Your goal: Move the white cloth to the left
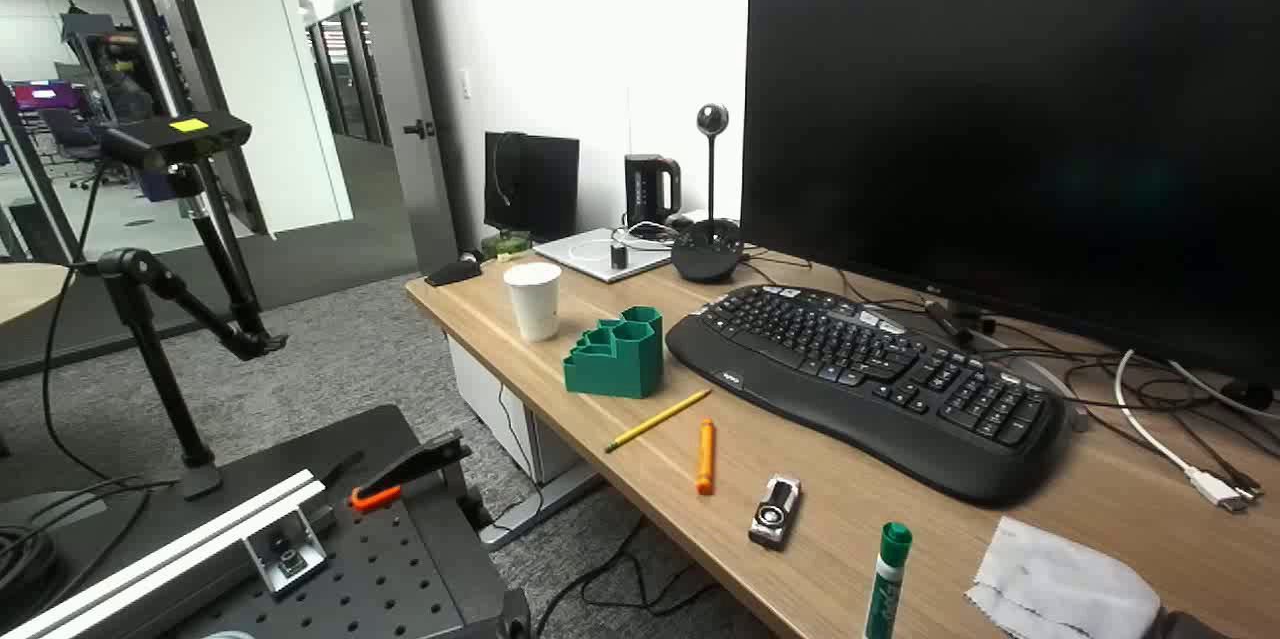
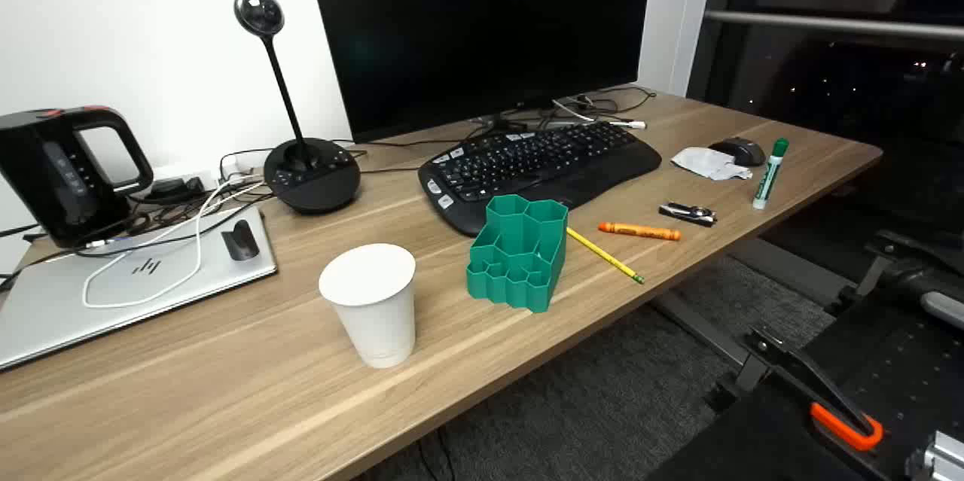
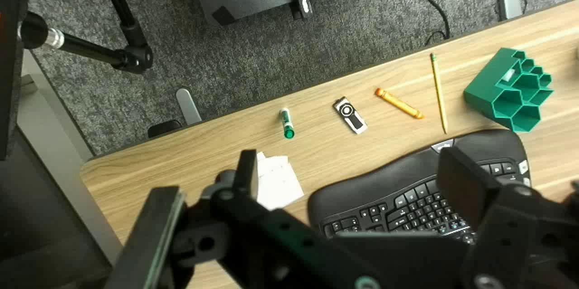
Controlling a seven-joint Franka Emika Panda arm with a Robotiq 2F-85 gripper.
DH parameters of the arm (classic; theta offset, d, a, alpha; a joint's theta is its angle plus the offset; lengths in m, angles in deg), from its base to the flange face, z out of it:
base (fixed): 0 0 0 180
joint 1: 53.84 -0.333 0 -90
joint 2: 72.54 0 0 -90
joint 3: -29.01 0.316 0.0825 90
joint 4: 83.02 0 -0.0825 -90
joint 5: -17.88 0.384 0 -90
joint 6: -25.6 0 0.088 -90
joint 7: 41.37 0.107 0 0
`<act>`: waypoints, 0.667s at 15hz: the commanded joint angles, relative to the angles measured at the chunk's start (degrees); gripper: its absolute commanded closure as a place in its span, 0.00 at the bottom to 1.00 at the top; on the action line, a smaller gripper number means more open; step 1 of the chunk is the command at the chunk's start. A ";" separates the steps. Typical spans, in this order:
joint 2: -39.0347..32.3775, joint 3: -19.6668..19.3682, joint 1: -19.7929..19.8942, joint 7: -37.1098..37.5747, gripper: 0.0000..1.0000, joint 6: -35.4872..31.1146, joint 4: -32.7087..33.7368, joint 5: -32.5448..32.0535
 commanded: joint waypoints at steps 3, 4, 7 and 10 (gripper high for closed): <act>-0.07 0.40 0.51 -0.18 0.00 0.10 0.28 0.18; -0.07 0.40 0.51 -0.18 0.00 0.10 0.28 0.18; -3.21 1.12 0.52 1.82 0.00 0.14 2.84 -0.64; -11.51 0.61 -0.03 2.40 0.00 -1.35 9.19 1.40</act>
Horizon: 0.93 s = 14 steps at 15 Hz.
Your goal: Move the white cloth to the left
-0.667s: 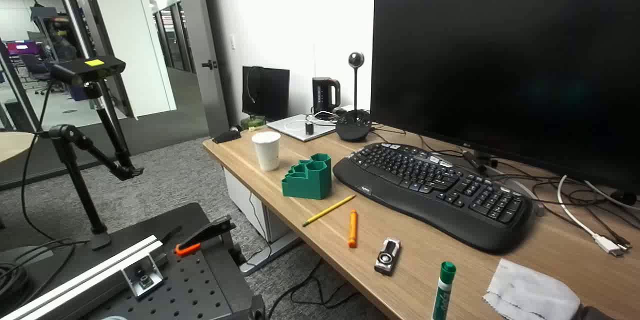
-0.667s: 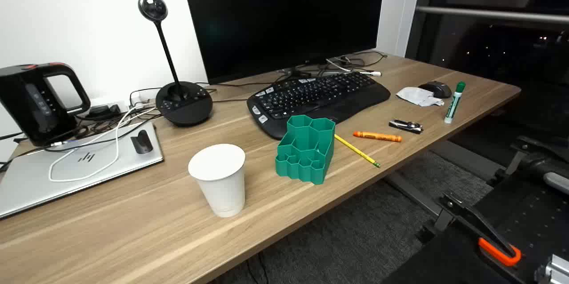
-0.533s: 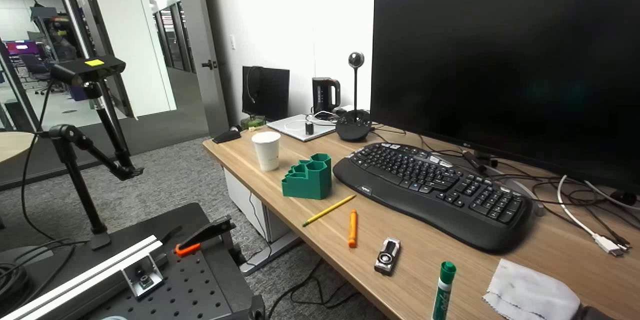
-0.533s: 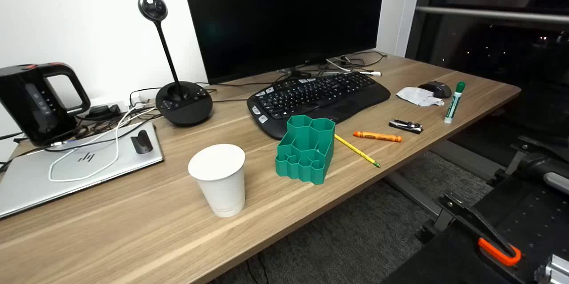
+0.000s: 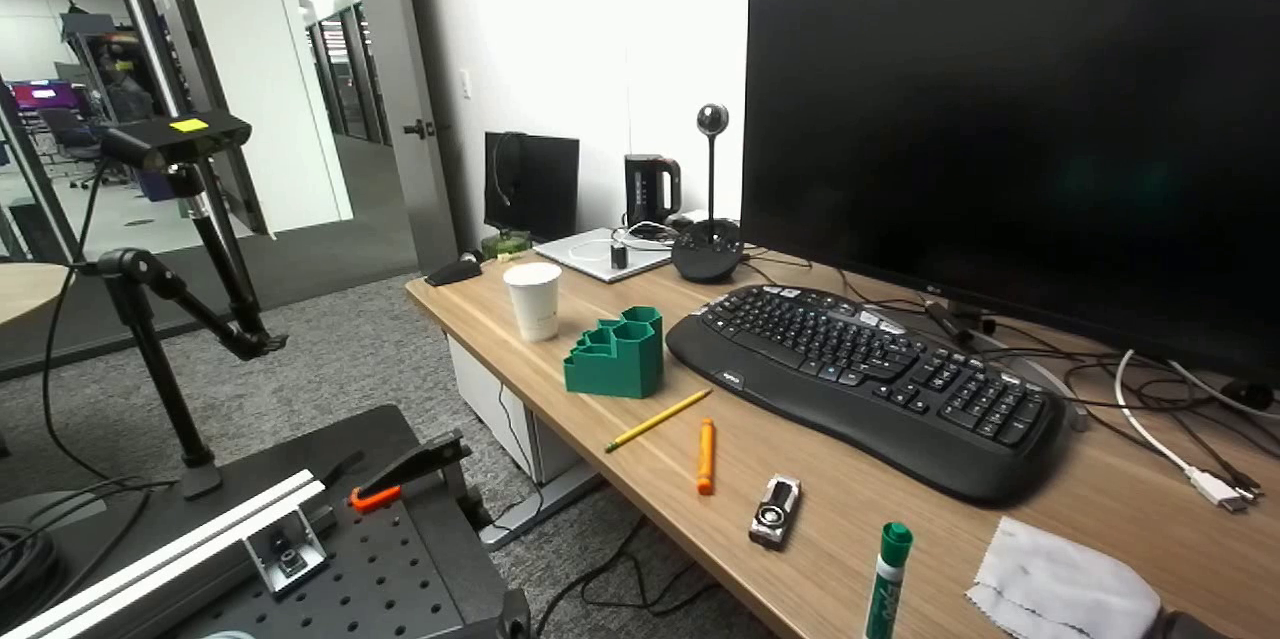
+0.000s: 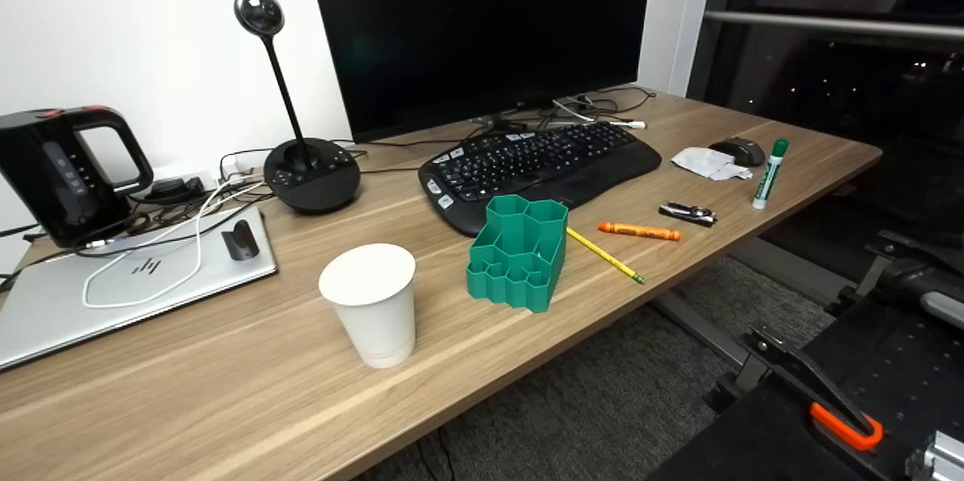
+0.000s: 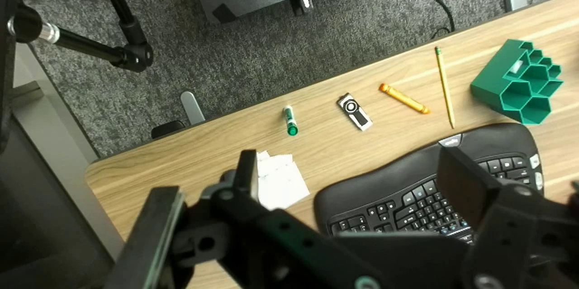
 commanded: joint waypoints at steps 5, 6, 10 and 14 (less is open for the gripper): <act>-26.49 0.57 0.44 -0.35 0.00 -4.70 19.85 0.78; -30.23 0.85 0.61 -0.09 0.00 -5.34 22.09 1.23; -44.70 2.14 1.38 1.25 0.00 -9.65 29.84 1.22; -55.56 4.45 2.45 0.31 0.00 -17.18 34.48 2.52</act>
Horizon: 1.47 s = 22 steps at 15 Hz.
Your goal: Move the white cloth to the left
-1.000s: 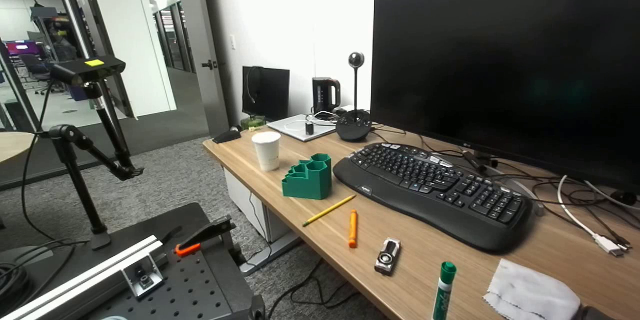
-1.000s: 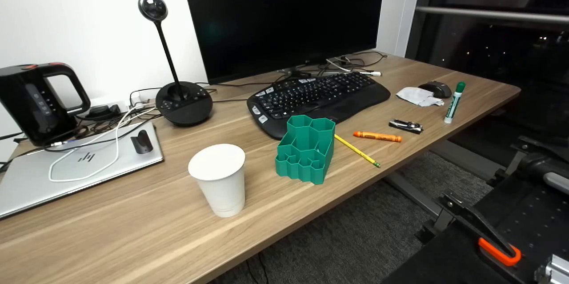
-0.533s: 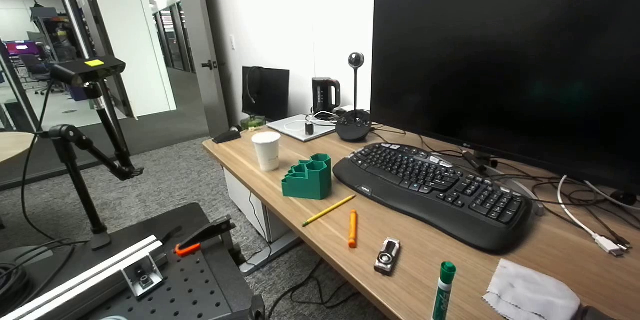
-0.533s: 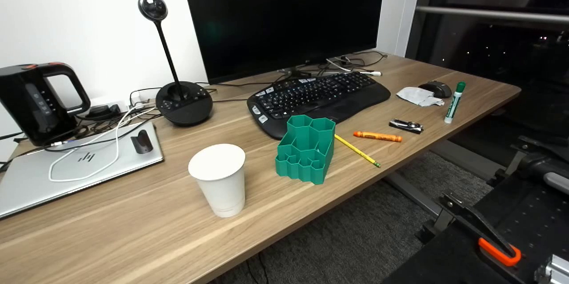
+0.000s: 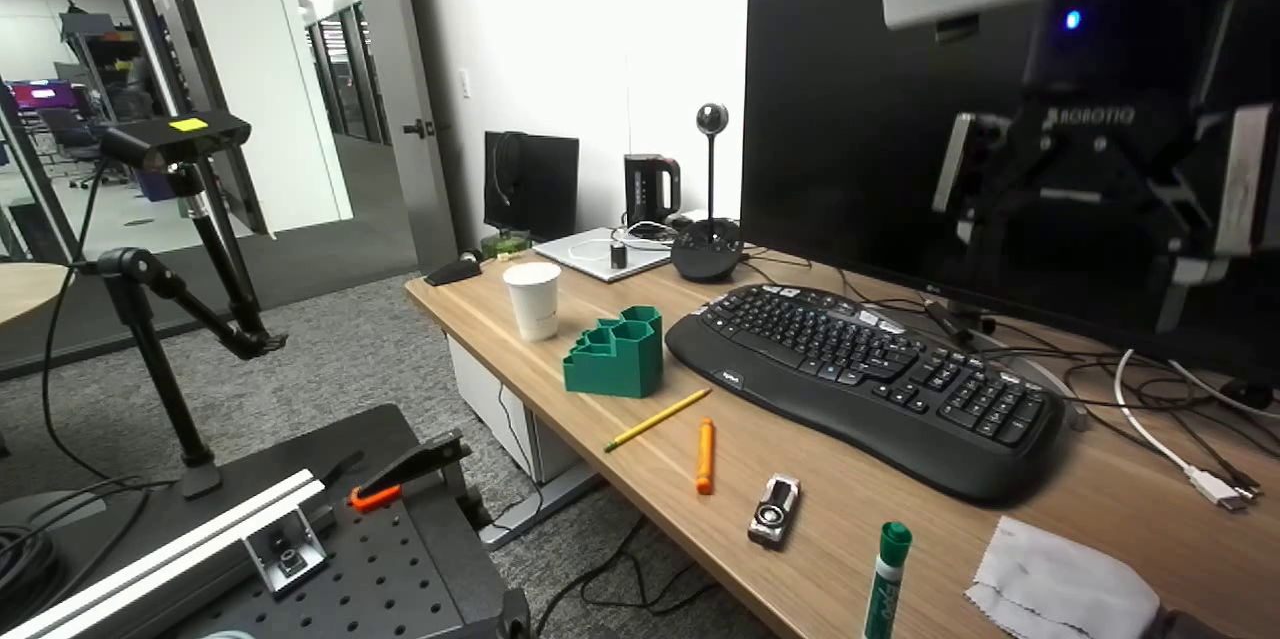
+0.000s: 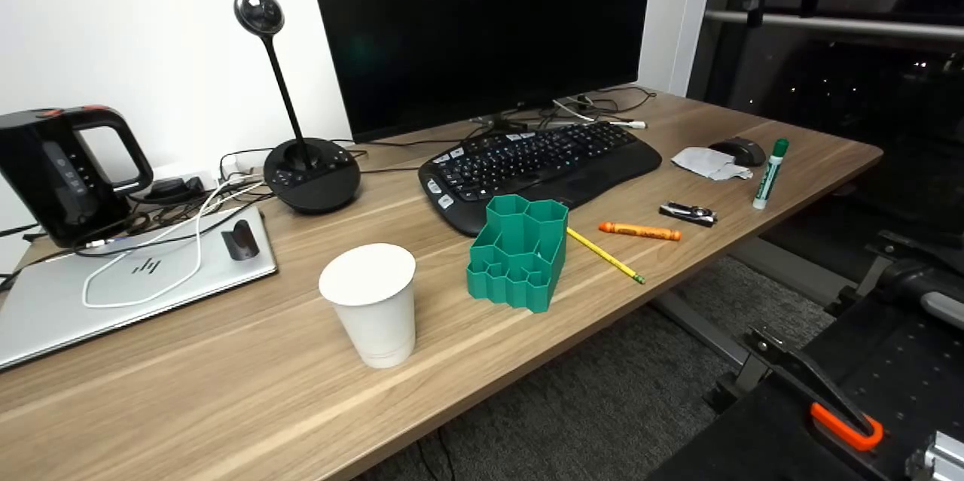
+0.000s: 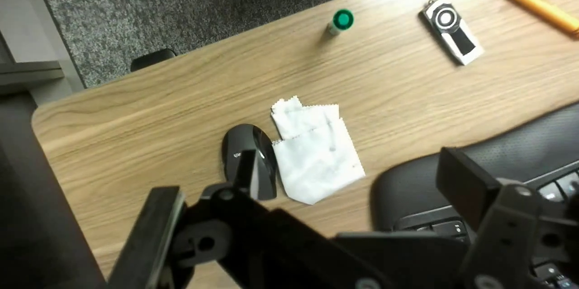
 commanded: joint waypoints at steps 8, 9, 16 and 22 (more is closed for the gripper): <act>-23.89 5.90 4.34 -0.15 0.00 -4.45 18.59 5.34; -25.43 5.96 4.64 -0.16 0.00 -5.22 19.63 5.43; -34.25 6.31 5.59 0.05 0.00 -8.66 26.98 5.08; -39.44 5.66 5.40 -0.31 0.00 -9.99 31.67 3.82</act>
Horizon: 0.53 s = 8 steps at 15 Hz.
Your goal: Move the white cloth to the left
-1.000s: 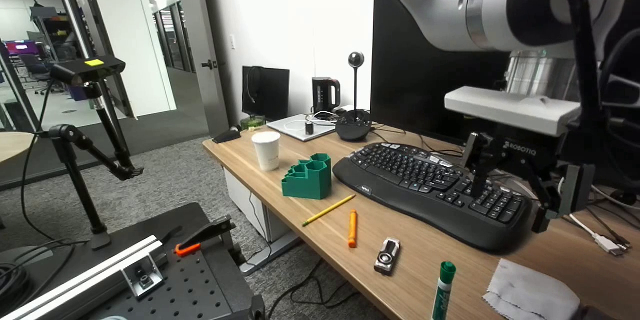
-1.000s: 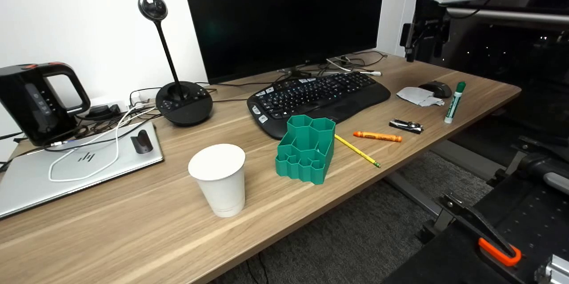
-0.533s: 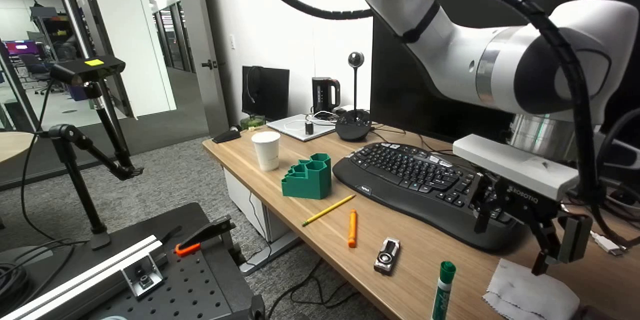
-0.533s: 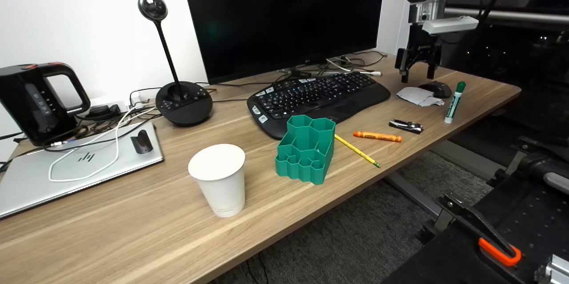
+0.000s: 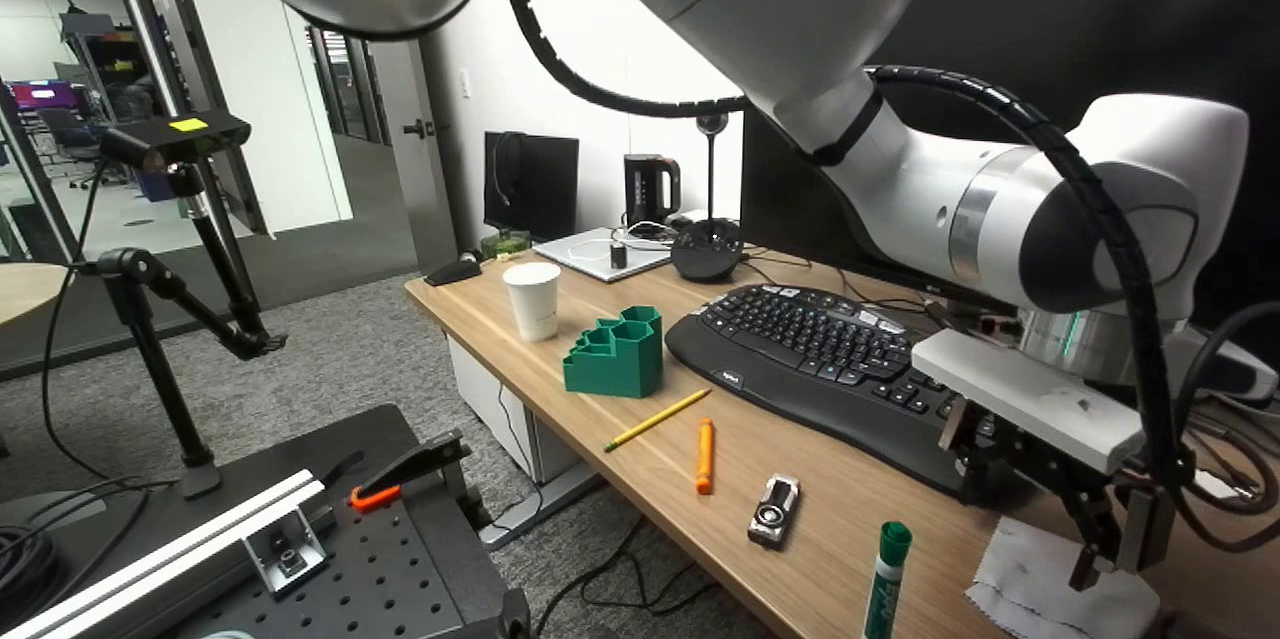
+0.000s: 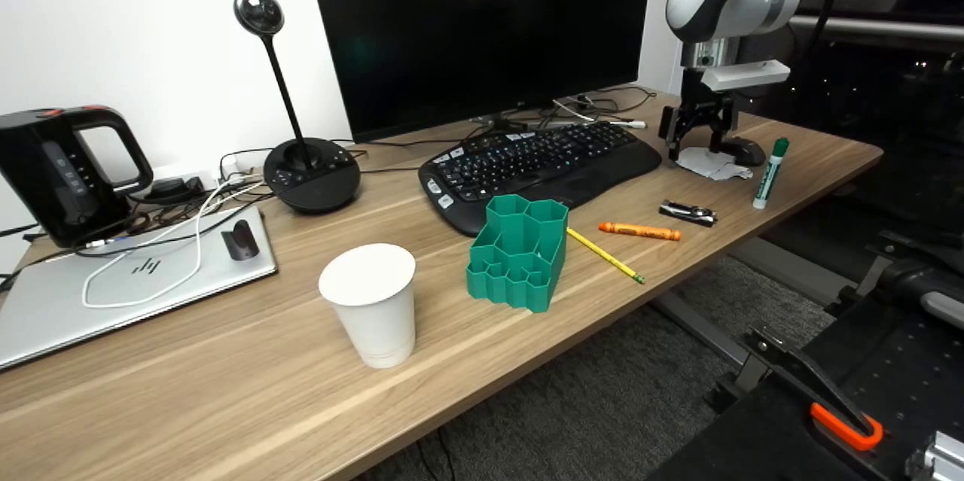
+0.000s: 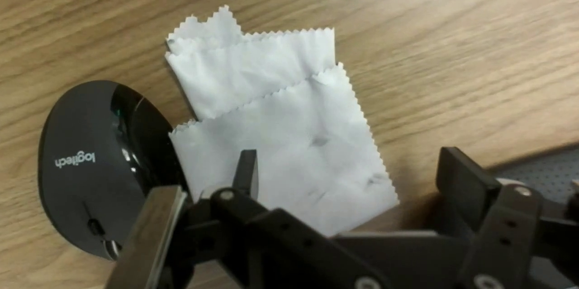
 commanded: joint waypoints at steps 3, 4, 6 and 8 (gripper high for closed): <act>-4.88 0.02 0.71 -0.28 0.00 1.29 5.69 -0.63; -5.47 -0.07 0.66 -0.31 0.00 1.37 6.13 -0.78; -6.34 -0.30 0.59 0.03 0.00 2.15 7.41 -0.97; -6.52 -0.32 0.46 0.11 0.00 3.57 7.94 -1.07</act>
